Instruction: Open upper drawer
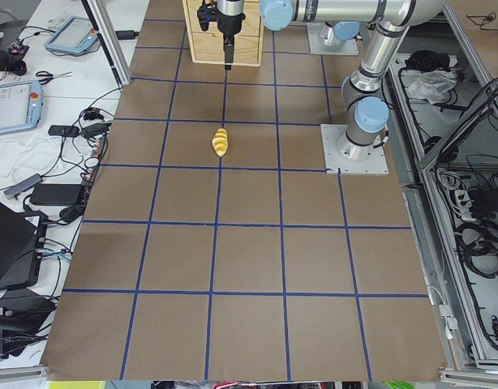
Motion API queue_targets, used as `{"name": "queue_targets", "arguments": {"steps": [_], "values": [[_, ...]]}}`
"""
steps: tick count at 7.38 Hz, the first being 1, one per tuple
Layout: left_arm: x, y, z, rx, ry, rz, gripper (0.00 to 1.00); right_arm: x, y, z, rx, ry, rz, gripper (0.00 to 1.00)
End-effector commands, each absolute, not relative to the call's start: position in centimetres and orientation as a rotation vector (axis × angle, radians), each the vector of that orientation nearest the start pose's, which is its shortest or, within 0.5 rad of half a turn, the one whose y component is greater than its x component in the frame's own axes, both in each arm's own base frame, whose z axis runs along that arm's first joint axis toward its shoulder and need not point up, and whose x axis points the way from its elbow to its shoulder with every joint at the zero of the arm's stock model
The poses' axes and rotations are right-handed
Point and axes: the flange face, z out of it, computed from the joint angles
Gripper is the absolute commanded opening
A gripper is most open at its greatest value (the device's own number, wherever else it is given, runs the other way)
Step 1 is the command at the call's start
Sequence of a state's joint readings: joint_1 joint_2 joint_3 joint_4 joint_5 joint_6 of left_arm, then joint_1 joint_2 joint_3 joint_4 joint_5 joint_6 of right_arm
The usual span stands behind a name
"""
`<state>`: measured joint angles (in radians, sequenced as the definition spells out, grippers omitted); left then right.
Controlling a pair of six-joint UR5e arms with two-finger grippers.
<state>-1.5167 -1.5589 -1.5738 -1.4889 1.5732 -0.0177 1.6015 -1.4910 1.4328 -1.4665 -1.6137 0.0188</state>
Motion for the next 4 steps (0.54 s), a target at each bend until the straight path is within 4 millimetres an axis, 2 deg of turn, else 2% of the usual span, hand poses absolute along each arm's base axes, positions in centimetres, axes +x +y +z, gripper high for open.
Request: {"name": "queue_targets", "arguments": {"steps": [1, 4], "values": [[-10.60, -50.04, 50.24, -0.111, 3.121, -0.146, 1.00, 14.49, -51.62, 50.50, -0.021, 3.185, 0.072, 1.00], [-10.59, -50.10, 50.15, -0.118, 3.129, -0.142, 1.00, 14.49, -51.62, 50.50, -0.021, 3.185, 0.072, 1.00]]}}
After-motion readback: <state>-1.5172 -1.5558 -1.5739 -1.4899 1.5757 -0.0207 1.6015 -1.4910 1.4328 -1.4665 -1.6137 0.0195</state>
